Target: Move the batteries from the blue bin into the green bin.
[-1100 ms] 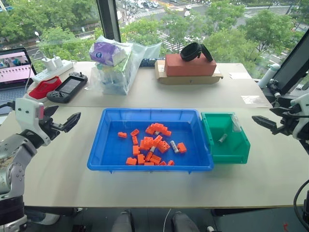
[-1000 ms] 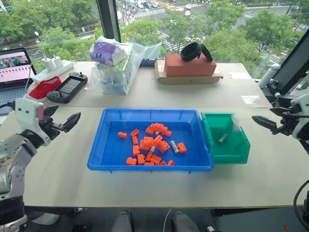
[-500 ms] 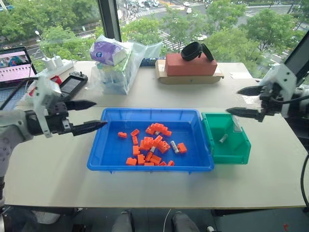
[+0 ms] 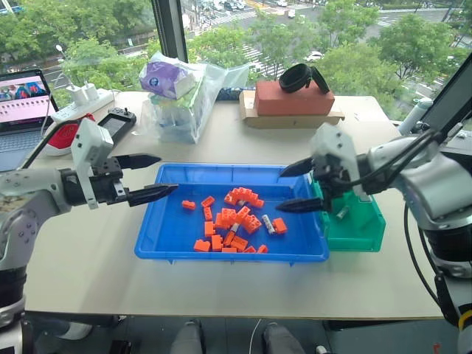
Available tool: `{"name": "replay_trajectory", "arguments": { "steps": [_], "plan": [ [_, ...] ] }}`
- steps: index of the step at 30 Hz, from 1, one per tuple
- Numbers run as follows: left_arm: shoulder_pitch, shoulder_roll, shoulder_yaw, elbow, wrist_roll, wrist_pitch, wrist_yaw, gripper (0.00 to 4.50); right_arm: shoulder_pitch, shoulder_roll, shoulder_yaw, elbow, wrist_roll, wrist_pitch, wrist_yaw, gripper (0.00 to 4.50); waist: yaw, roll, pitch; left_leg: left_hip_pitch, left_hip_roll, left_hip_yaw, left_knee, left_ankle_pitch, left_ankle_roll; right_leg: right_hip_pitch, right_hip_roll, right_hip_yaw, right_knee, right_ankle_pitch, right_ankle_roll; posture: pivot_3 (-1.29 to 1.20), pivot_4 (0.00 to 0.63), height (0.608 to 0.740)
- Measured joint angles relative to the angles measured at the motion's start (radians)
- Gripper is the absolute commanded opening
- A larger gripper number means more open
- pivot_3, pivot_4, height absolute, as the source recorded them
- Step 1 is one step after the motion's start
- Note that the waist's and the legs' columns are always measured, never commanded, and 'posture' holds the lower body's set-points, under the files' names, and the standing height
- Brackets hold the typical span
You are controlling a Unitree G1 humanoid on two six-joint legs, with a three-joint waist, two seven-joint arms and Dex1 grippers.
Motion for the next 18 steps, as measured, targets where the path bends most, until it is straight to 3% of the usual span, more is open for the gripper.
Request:
{"name": "replay_trajectory", "arguments": {
  "steps": [7, 12, 18],
  "plan": [
    [0.054, 0.004, -0.017, -0.084, -0.006, 0.037, 0.011, 4.50, 0.004, -0.002, 0.144, 0.081, -0.164, -0.126, 0.012, 4.44, 0.008, 0.000, 0.000, -0.001, 0.000, 0.000, 0.002, 0.000, 0.000, -0.002, 0.000, 0.000, 0.001, 0.000, 0.000, 0.00, 0.150, 0.739],
    [0.012, 0.002, -0.067, -0.119, 0.002, 0.045, 0.029, 4.50, -0.001, 0.049, 0.226, 0.181, -0.275, -0.201, 0.011, 4.44, 0.012, -0.001, 0.000, -0.001, 0.000, 0.000, 0.002, 0.000, 0.000, -0.002, 0.000, 0.000, 0.001, 0.000, 0.000, 0.00, 0.150, 0.739],
    [-0.041, 0.010, -0.077, -0.128, -0.007, 0.078, 0.029, 4.50, 0.000, 0.093, 0.244, 0.273, -0.338, -0.221, 0.004, 4.44, 0.012, -0.001, 0.000, -0.001, 0.000, 0.000, 0.002, 0.000, 0.000, -0.002, 0.000, 0.000, 0.001, 0.000, 0.000, 0.00, 0.150, 0.739]
  ]
}}
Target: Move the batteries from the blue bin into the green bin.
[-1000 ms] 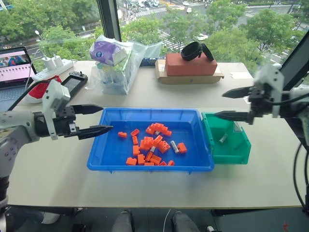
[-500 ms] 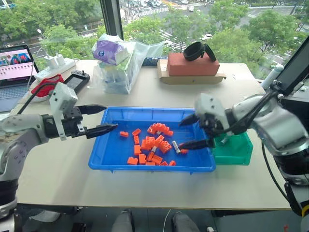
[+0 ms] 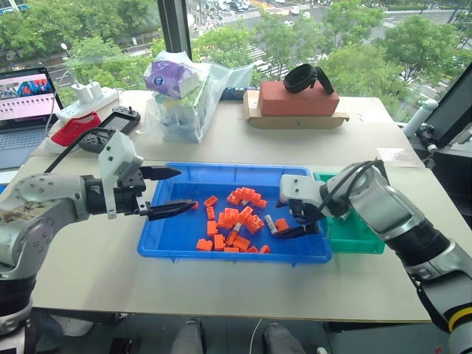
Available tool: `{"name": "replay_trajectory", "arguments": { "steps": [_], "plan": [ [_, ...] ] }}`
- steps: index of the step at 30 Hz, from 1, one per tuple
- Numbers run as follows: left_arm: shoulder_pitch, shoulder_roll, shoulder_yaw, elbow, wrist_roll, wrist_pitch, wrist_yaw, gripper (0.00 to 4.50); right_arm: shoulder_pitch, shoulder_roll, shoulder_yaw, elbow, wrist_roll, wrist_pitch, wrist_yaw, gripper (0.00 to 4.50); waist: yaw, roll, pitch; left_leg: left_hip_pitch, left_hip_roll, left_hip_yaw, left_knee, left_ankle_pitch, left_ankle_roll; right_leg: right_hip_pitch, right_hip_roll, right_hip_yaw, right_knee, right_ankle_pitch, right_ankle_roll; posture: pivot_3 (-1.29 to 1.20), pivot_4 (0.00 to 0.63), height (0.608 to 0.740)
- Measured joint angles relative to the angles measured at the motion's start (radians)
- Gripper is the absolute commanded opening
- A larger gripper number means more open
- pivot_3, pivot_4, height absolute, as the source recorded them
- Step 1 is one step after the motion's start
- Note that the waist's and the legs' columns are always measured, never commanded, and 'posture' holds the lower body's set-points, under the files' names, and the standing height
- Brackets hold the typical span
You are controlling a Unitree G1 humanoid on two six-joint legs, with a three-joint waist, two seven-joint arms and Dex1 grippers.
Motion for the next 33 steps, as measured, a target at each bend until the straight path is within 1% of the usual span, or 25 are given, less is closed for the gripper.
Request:
{"name": "replay_trajectory", "arguments": {
  "steps": [2, 3, 5, 8, 9, 10, 11, 12, 18, 21, 24, 28, 30, 31, 33],
  "plan": [
    [0.000, 0.000, -0.003, -0.009, -0.001, 0.004, -0.001, 4.50, 0.000, 0.008, 0.001, 0.012, -0.016, -0.006, 0.000, 4.44, 0.000, 0.000, 0.000, 0.000, 0.000, 0.000, 0.000, 0.000, 0.000, 0.000, 0.000, 0.000, 0.000, 0.000, 0.000, 0.00, 0.150, 0.739],
    [0.000, 0.001, -0.006, -0.017, -0.002, 0.007, -0.004, 4.50, 0.000, 0.009, 0.003, 0.014, -0.024, -0.013, 0.001, 4.22, 0.001, 0.000, 0.000, 0.000, 0.000, 0.000, 0.000, 0.000, 0.000, 0.000, 0.000, 0.000, 0.000, 0.000, 0.000, 0.00, 0.150, 0.739],
    [0.000, 0.002, -0.012, -0.028, -0.004, 0.013, -0.009, 4.50, 0.005, 0.010, 0.003, 0.016, -0.038, -0.026, 0.005, 3.66, 0.002, 0.000, 0.000, 0.000, 0.000, 0.000, 0.000, 0.000, 0.000, 0.000, 0.000, 0.000, 0.000, 0.000, 0.000, 0.00, 0.150, 0.739],
    [-0.001, 0.003, -0.016, -0.030, -0.008, 0.022, -0.012, 4.50, 0.024, 0.010, 0.009, 0.025, -0.065, -0.038, 0.015, 2.69, 0.002, 0.000, 0.000, 0.000, 0.000, 0.000, 0.000, 0.000, 0.000, 0.000, 0.000, 0.000, 0.000, 0.000, 0.000, 0.00, 0.150, 0.739],
    [-0.003, 0.003, -0.016, -0.030, -0.008, 0.024, -0.012, 4.50, 0.027, 0.010, 0.017, 0.032, -0.074, -0.047, 0.019, 2.36, 0.002, 0.000, 0.000, 0.000, 0.000, 0.000, 0.000, 0.000, 0.000, 0.000, 0.000, 0.000, 0.000, 0.000, 0.000, 0.00, 0.150, 0.739],
    [-0.009, 0.003, -0.017, -0.030, -0.008, 0.024, -0.013, 4.50, 0.027, 0.010, 0.023, 0.031, -0.085, -0.057, 0.023, 1.93, 0.002, 0.000, 0.000, 0.000, 0.000, 0.000, 0.000, 0.000, 0.000, 0.000, 0.000, 0.000, 0.000, 0.000, 0.000, 0.00, 0.150, 0.739],
    [-0.012, 0.003, -0.017, -0.030, -0.008, 0.024, -0.014, 4.50, 0.027, 0.010, 0.024, 0.031, -0.092, -0.066, 0.026, 1.62, 0.002, 0.000, 0.000, 0.000, 0.000, 0.000, 0.000, 0.000, 0.000, 0.000, 0.000, 0.000, 0.000, 0.000, 0.000, 0.00, 0.150, 0.739],
    [-0.013, 0.003, -0.017, -0.030, -0.008, 0.024, -0.015, 4.50, 0.027, 0.010, 0.026, 0.031, -0.098, -0.071, 0.028, 1.53, 0.002, 0.000, 0.000, 0.000, 0.000, 0.000, 0.000, 0.000, 0.000, 0.000, 0.000, 0.000, 0.000, 0.000, 0.000, 0.00, 0.150, 0.739],
    [-0.013, 0.003, -0.017, -0.030, -0.007, 0.024, -0.017, 4.50, 0.023, 0.010, 0.026, 0.030, -0.132, -0.100, 0.048, 1.53, 0.003, 0.000, 0.000, 0.000, 0.000, 0.000, 0.000, 0.000, 0.000, 0.001, 0.000, 0.000, 0.000, 0.000, 0.000, 0.00, 0.150, 0.739],
    [-0.013, 0.002, -0.017, -0.030, -0.007, 0.024, -0.016, 4.50, -0.004, 0.020, 0.026, 0.047, -0.147, -0.113, 0.054, 1.53, 0.001, 0.000, 0.000, 0.000, 0.000, 0.000, 0.000, 0.000, 0.000, 0.000, 0.000, 0.000, 0.000, 0.000, 0.000, 0.00, 0.150, 0.739],
    [-0.014, 0.000, -0.018, -0.030, -0.007, 0.024, -0.014, 4.50, -0.094, 0.048, 0.026, 0.150, -0.197, -0.179, 0.025, 1.53, -0.003, 0.000, 0.000, 0.000, 0.000, 0.000, 0.000, 0.000, 0.000, 0.000, 0.000, 0.000, 0.000, 0.000, 0.000, 0.00, 0.150, 0.739],
    [-0.015, -0.005, -0.020, -0.029, -0.006, 0.024, -0.007, 4.50, -0.167, 0.087, 0.033, 0.292, -0.265, -0.248, -0.005, 1.53, 0.001, 0.000, 0.000, 0.000, 0.000, 0.000, 0.000, 0.000, 0.000, 0.000, 0.000, -0.001, -0.001, 0.000, 0.000, 0.00, 0.150, 0.739],
    [-0.015, -0.006, -0.020, -0.029, -0.005, 0.024, -0.007, 4.50, -0.184, 0.119, 0.040, 0.365, -0.301, -0.266, -0.032, 2.53, 0.001, 0.000, 0.000, 0.000, 0.000, 0.000, 0.000, 0.000, 0.000, 0.000, 0.000, -0.001, -0.001, 0.000, 0.000, 0.00, 0.150, 0.739],
    [-0.015, -0.007, -0.020, -0.029, -0.006, 0.024, -0.007, 4.50, -0.199, 0.144, 0.041, 0.412, -0.322, -0.274, -0.063, 2.76, 0.001, 0.000, 0.000, 0.000, 0.000, 0.000, 0.000, 0.000, 0.000, 0.000, 0.000, -0.001, 0.000, 0.000, 0.000, 0.00, 0.150, 0.739],
    [-0.016, -0.011, -0.021, -0.032, -0.009, 0.024, -0.006, 4.50, -0.240, 0.185, 0.041, 0.503, -0.366, -0.302, -0.136, 3.50, -0.002, 0.000, 0.000, 0.000, 0.000, 0.000, 0.000, 0.000, -0.001, -0.001, 0.000, -0.001, 0.001, 0.000, -0.001, 0.00, 0.150, 0.739]
  ]
}}
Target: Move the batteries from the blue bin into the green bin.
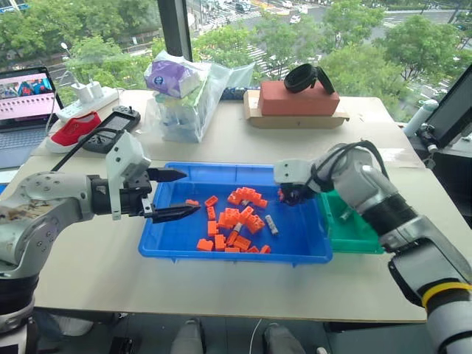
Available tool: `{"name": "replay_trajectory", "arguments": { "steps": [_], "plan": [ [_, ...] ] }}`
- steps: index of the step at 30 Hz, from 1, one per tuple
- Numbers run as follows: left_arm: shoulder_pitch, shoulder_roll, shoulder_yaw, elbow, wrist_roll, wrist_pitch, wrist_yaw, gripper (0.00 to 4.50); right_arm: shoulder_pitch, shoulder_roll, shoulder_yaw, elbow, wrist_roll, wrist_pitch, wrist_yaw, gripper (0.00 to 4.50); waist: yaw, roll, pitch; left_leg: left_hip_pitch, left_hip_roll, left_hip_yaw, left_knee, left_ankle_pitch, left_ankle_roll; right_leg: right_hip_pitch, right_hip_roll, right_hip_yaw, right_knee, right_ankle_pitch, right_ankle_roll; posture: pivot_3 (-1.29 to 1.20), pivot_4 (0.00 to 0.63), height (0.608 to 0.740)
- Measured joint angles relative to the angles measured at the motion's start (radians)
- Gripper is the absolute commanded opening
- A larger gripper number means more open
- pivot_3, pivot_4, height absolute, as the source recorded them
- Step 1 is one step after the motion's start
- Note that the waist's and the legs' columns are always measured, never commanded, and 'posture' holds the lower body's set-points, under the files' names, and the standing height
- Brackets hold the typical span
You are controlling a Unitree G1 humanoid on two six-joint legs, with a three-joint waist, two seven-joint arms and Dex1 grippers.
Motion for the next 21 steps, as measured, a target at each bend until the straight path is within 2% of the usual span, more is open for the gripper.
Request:
{"name": "replay_trajectory", "arguments": {
  "steps": [3, 6, 7, 8, 15, 21],
  "plan": [
    [0.001, 0.000, 0.000, 0.000, -0.005, 0.000, 0.001, 4.50, -0.017, 0.005, -0.008, 0.037, -0.014, -0.030, -0.025, 4.43, 0.003, 0.000, 0.000, 0.000, 0.000, 0.000, 0.000, 0.000, 0.000, 0.000, 0.000, 0.000, -0.001, 0.000, 0.000, 0.00, 0.150, 0.739],
    [0.007, 0.000, 0.002, -0.001, -0.007, 0.000, 0.004, 4.50, -0.016, 0.005, -0.018, 0.023, -0.017, -0.002, -0.018, 4.43, 0.003, 0.000, 0.000, 0.000, 0.000, 0.000, 0.000, 0.000, 0.000, 0.000, 0.000, 0.000, -0.001, 0.000, 0.000, 0.00, 0.150, 0.739],
    [0.011, 0.000, 0.002, -0.001, -0.007, 0.000, 0.005, 4.50, -0.015, 0.001, -0.025, -0.007, -0.017, 0.051, -0.003, 4.43, 0.003, 0.000, 0.000, -0.001, 0.000, 0.000, 0.000, 0.000, 0.000, 0.000, 0.000, 0.000, 0.000, 0.000, 0.000, 0.00, 0.150, 0.739],
    [0.016, 0.000, 0.002, -0.002, -0.007, 0.000, 0.006, 4.50, -0.009, -0.014, -0.053, -0.101, -0.002, 0.179, 0.051, 4.43, 0.004, 0.000, 0.000, -0.002, 0.000, 0.000, 0.000, 0.000, 0.000, -0.001, 0.000, 0.000, 0.001, 0.000, 0.000, 0.00, 0.150, 0.739],
    [0.017, -0.004, -0.001, 0.003, 0.004, -0.011, 0.004, 4.50, 0.036, -0.076, -0.098, -0.478, 0.124, 0.569, 0.249, 4.43, 0.005, 0.000, 0.000, -0.002, 0.000, -0.001, 0.000, 0.000, 0.000, -0.002, 0.000, -0.001, 0.001, 0.000, 0.000, 0.00, 0.150, 0.739],
    [0.009, -0.020, -0.023, 0.017, 0.014, -0.028, -0.008, 4.50, 0.066, -0.111, -0.043, -0.626, 0.199, 0.896, 0.261, 4.43, 0.005, 0.000, 0.000, -0.002, 0.000, -0.001, 0.001, 0.000, 0.000, -0.002, 0.000, -0.001, 0.002, 0.000, 0.000, 0.00, 0.150, 0.739]
  ]
}}
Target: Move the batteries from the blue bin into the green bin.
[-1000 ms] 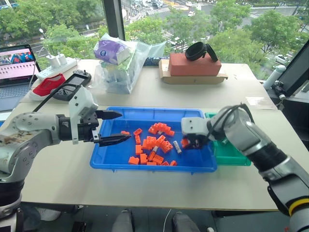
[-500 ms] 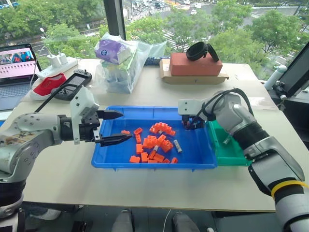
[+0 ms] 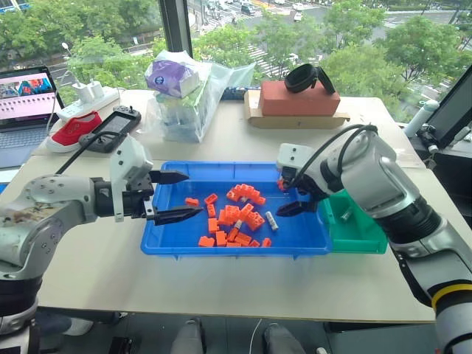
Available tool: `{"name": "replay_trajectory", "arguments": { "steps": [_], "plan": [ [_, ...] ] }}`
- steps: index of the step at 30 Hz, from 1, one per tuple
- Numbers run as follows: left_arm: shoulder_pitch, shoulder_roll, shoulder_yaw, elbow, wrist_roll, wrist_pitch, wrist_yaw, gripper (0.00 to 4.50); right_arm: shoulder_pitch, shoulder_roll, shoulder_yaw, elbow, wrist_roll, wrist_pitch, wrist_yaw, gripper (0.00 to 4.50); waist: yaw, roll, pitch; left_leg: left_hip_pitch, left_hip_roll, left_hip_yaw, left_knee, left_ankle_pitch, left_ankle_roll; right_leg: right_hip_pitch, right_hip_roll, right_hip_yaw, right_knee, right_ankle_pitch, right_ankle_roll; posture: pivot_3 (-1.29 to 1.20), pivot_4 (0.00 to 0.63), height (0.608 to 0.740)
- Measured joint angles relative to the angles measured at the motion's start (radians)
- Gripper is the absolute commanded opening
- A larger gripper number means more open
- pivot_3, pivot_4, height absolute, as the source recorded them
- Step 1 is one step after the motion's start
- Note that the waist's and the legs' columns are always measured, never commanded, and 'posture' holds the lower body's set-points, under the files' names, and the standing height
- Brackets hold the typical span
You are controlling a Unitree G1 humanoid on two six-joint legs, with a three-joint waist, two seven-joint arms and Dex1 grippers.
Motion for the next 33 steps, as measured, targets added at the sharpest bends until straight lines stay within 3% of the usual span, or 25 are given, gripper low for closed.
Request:
{"name": "replay_trajectory", "arguments": {
  "steps": [5, 16, 19, 29, 33],
  "plan": [
    [-0.007, 0.000, -0.010, 0.004, 0.010, 0.000, -0.004, 4.50, 0.017, 0.032, 0.041, -0.035, 0.050, 0.122, -0.078, 4.43, 0.000, 0.000, 0.000, 0.000, 0.000, 0.000, 0.000, 0.000, 0.000, 0.000, 0.000, 0.000, 0.001, 0.000, 0.000, 0.00, 0.150, 0.739],
    [-0.007, -0.001, -0.011, 0.004, 0.017, 0.000, -0.005, 4.50, 0.016, 0.130, 0.040, 0.077, 0.126, 0.164, -0.286, 4.43, 0.001, 0.000, 0.000, 0.000, 0.000, 0.000, 0.000, 0.000, 0.000, 0.000, 0.000, 0.000, 0.001, 0.000, 0.000, 0.00, 0.150, 0.739],
    [-0.008, -0.001, -0.011, 0.004, 0.016, 0.001, -0.004, 4.50, 0.017, 0.140, 0.046, 0.099, 0.137, 0.160, -0.332, 3.74, 0.001, 0.000, 0.000, 0.000, 0.000, 0.000, 0.000, 0.000, 0.000, 0.000, 0.000, 0.000, 0.001, 0.000, 0.000, 0.00, 0.150, 0.739],
    [-0.009, -0.001, -0.011, 0.003, 0.010, 0.004, 0.000, 4.50, 0.043, 0.090, 0.093, 0.092, 0.158, 0.110, -0.386, 0.31, 0.001, 0.000, 0.000, 0.000, 0.000, 0.000, 0.000, 0.000, 0.000, 0.000, 0.000, 0.000, 0.001, 0.000, 0.000, 0.00, 0.150, 0.739],
    [-0.015, -0.001, -0.011, 0.003, 0.009, 0.004, 0.004, 4.50, 0.043, 0.076, 0.109, 0.087, 0.158, 0.090, -0.392, 0.28, -0.001, 0.000, 0.000, 0.000, 0.000, 0.000, 0.000, 0.000, 0.000, -0.001, 0.000, 0.000, 0.001, 0.000, 0.000, 0.00, 0.150, 0.739]
  ]
}}
